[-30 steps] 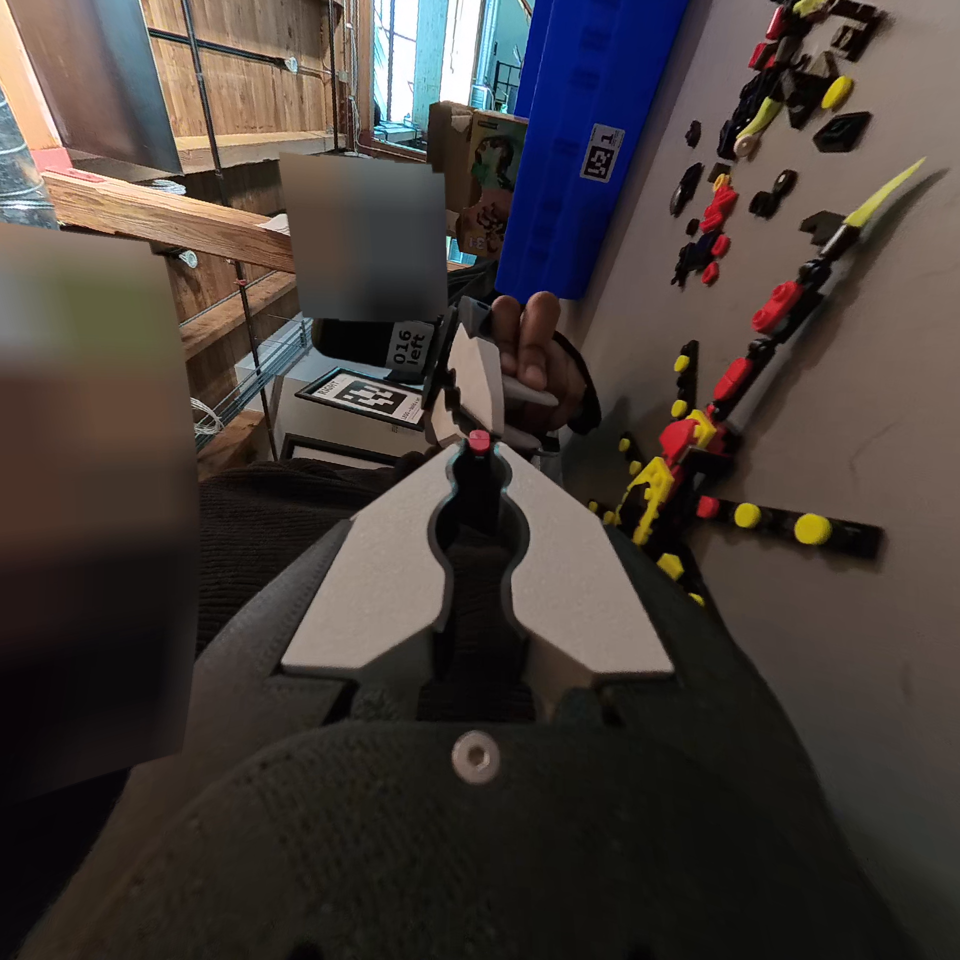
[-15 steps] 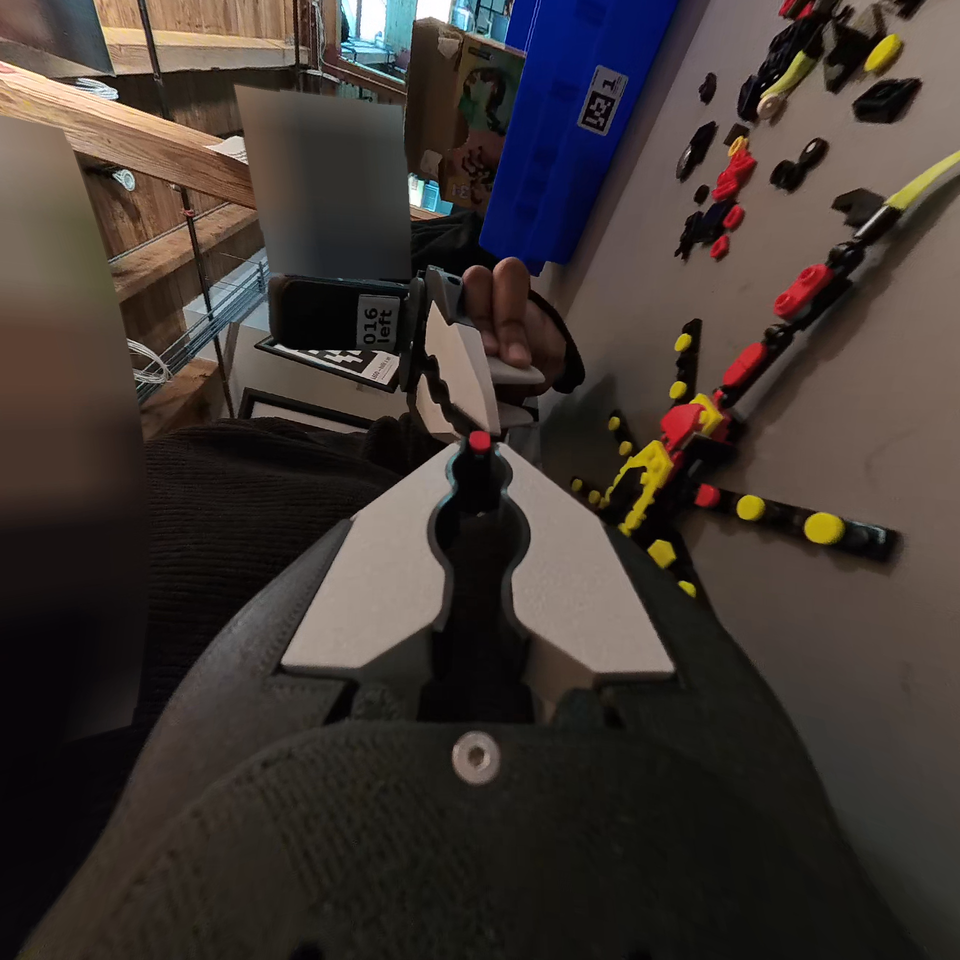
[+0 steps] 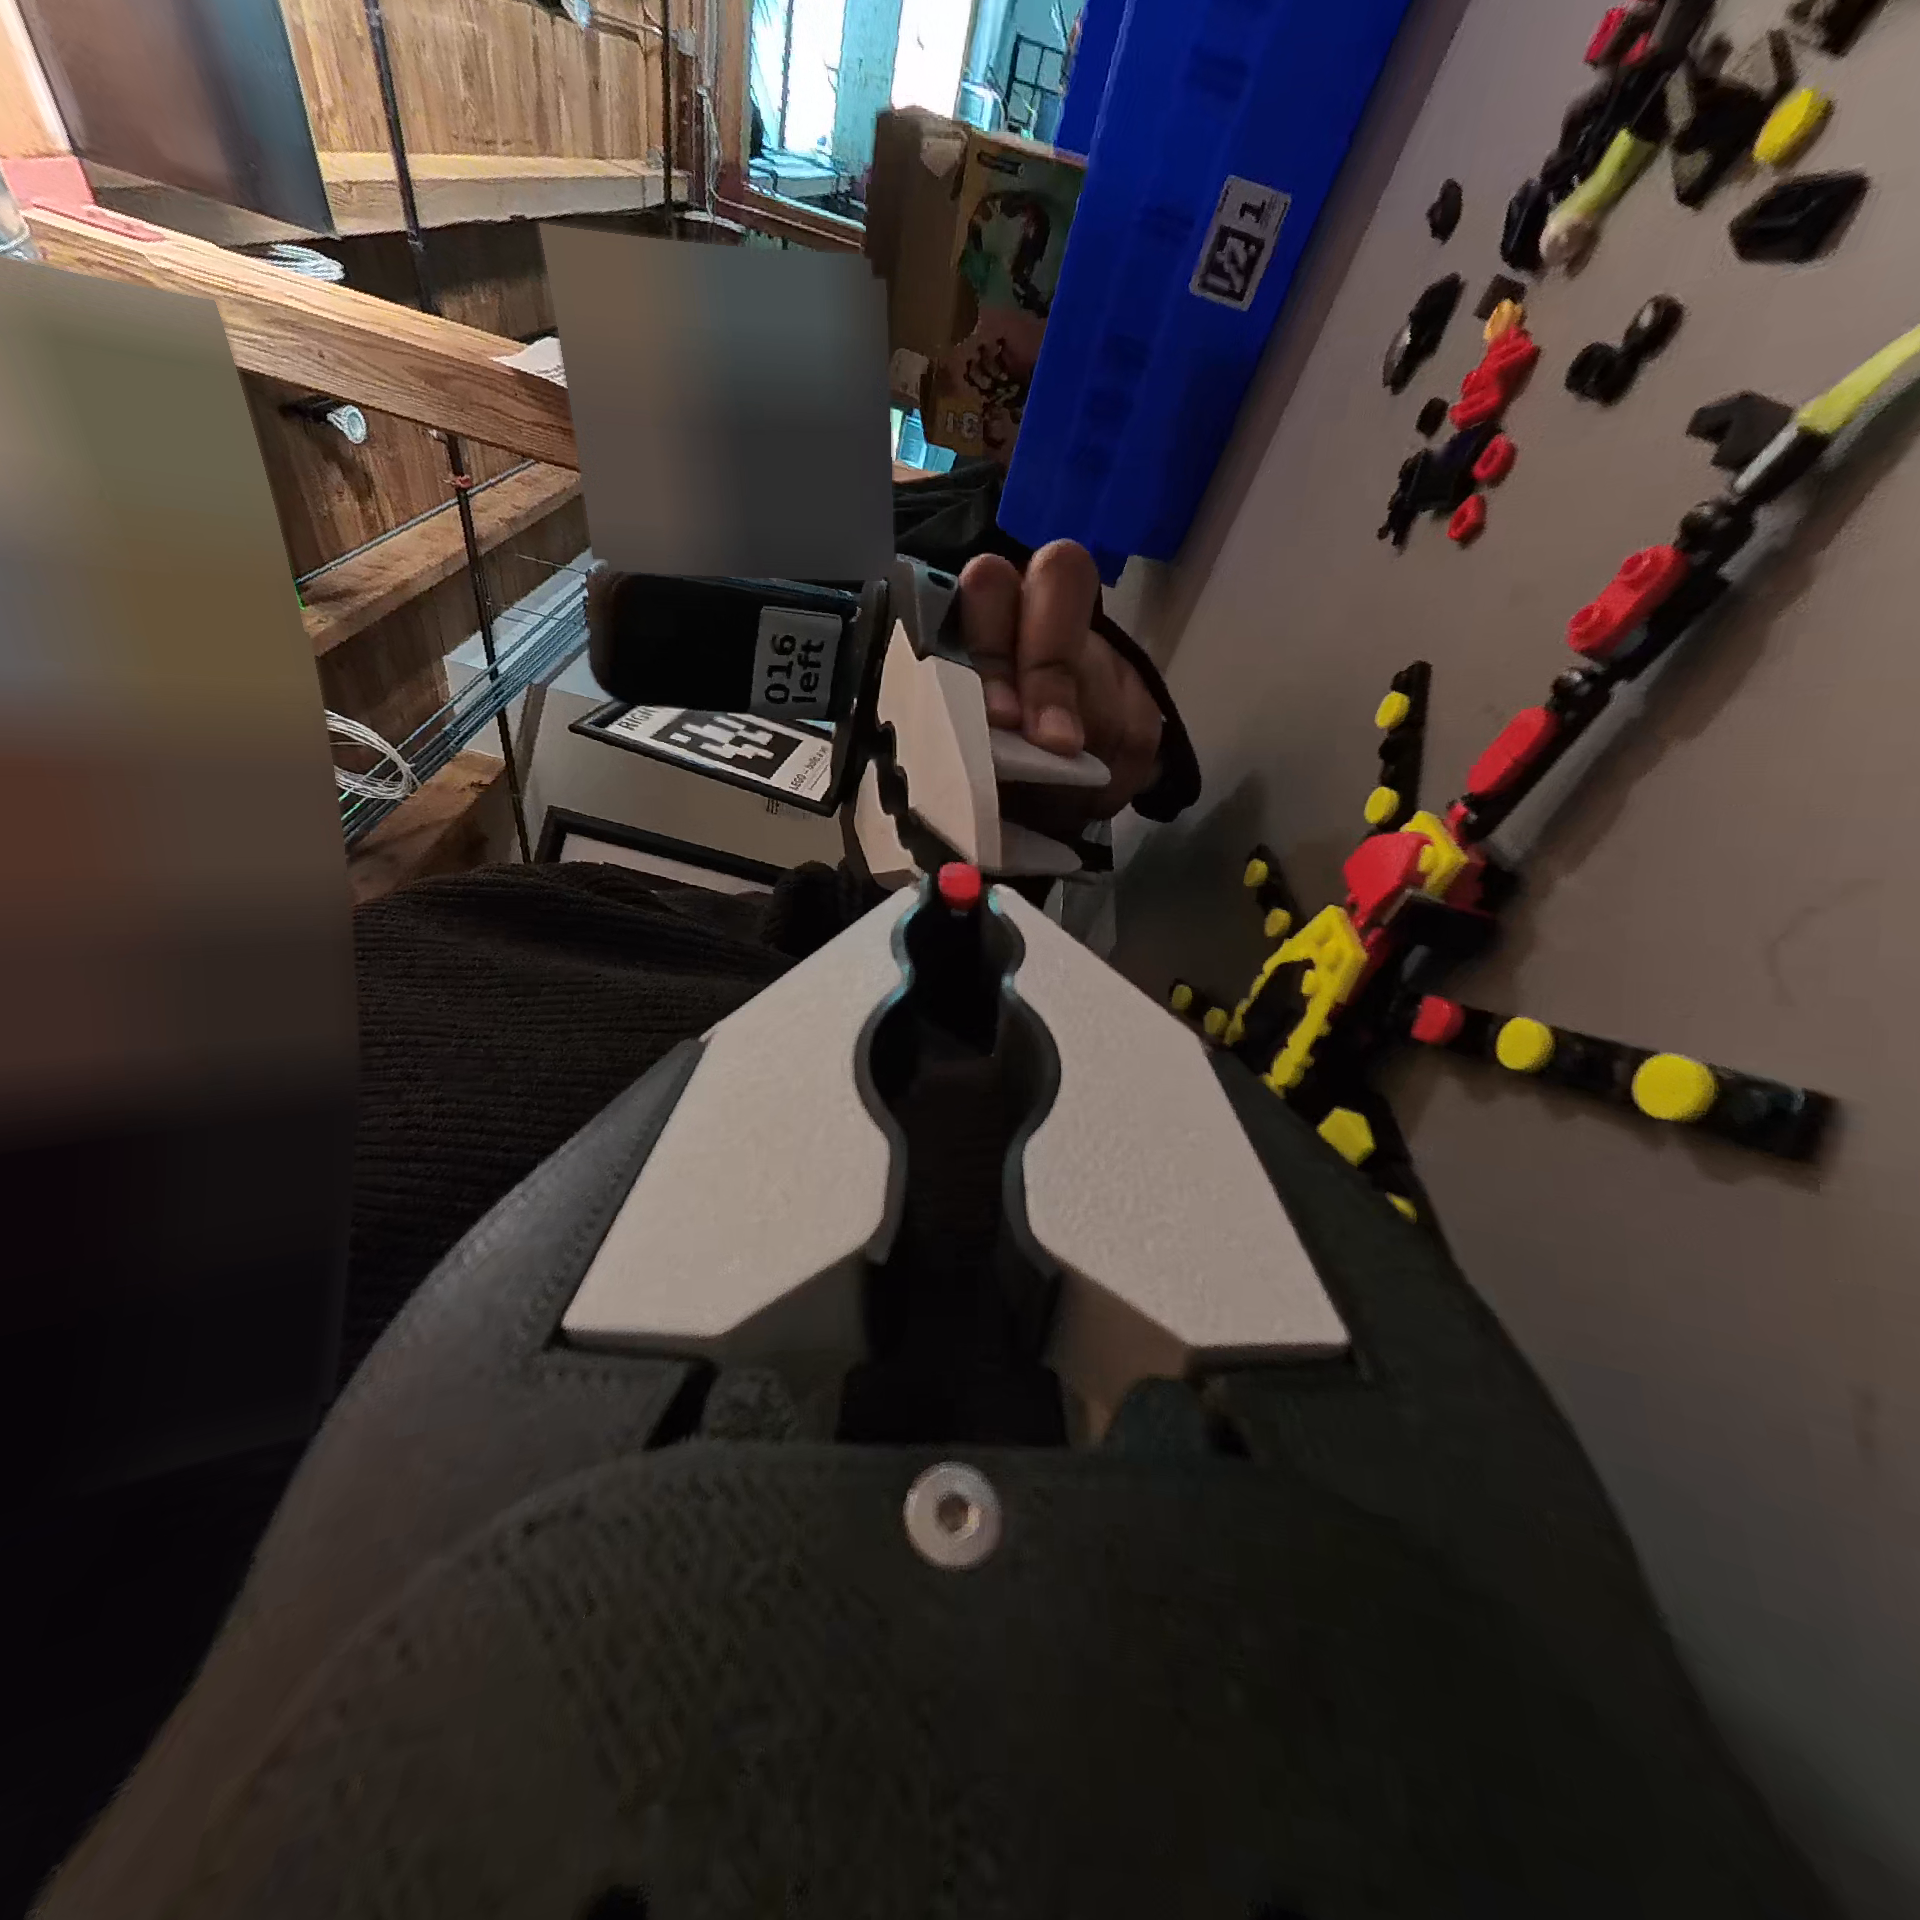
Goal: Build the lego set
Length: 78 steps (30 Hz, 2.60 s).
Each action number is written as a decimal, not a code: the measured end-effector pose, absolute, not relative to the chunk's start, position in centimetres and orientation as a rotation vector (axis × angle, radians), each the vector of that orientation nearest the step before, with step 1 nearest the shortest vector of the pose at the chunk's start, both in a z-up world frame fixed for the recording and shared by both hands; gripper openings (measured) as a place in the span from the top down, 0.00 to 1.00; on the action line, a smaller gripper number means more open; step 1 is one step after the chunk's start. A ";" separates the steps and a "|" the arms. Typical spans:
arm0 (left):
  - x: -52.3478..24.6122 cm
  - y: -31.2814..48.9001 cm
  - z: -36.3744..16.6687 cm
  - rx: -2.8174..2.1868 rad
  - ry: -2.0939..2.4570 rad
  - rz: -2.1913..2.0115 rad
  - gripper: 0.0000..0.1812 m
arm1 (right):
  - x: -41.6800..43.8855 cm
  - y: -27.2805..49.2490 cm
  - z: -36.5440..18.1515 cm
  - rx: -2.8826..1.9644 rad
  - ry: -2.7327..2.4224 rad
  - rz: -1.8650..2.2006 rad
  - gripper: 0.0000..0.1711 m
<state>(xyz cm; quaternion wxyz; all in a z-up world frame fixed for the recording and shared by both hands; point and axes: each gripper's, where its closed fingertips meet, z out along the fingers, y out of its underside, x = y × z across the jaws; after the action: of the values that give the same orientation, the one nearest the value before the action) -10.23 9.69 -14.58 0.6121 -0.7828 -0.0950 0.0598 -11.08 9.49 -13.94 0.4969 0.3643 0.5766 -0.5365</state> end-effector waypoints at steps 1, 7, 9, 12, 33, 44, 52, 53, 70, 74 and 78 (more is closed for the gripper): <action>-10.3 9.7 -14.3 -1.791 -0.228 0.127 0.99 | -11.3 9.5 -13.7 0.876 1.396 -1.319 0.97; -13.2 8.7 -14.5 -1.762 -0.407 0.231 0.75 | -16.2 13.5 -15.1 0.940 1.798 -1.579 0.97; -13.5 8.4 -14.3 -1.745 -0.430 0.233 0.76 | -19.3 16.7 -17.7 1.054 2.121 -1.587 0.97; -13.8 8.0 -13.5 -1.693 -0.463 0.214 0.77 | -21.3 19.2 -18.9 1.112 2.352 -1.569 0.97; -15.2 6.4 -13.1 -1.600 -0.586 0.138 0.77 | -19.9 18.4 -22.6 0.793 2.863 -1.301 0.96; -17.0 4.3 -12.2 -1.494 -0.685 0.139 0.77 | -19.9 18.1 -21.8 0.799 2.833 -1.366 0.92; -19.8 0.2 -11.7 -1.400 -0.828 0.234 0.74 | -20.9 17.8 -19.0 0.836 2.770 -1.602 0.90; -20.1 -0.3 -11.7 -1.389 -0.843 0.242 0.73 | -21.1 17.8 -18.7 0.839 2.767 -1.631 0.90; -23.2 -7.0 -13.1 -1.303 -1.085 0.360 0.83 | -21.3 17.5 -18.7 0.837 2.819 -1.647 0.92; -23.7 -8.3 -13.9 -1.311 -1.137 0.377 0.91 | -21.4 17.5 -18.8 0.839 2.816 -1.647 0.93; -24.0 -8.5 -14.9 -1.330 -1.180 0.353 0.96 | -21.4 17.4 -19.0 0.837 2.830 -1.633 0.93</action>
<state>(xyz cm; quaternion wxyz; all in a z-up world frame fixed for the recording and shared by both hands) -23.99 -8.55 -14.85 0.6167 -0.5776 -0.5124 0.1532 -21.38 17.42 -19.00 -0.1152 0.2465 0.8334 -0.4810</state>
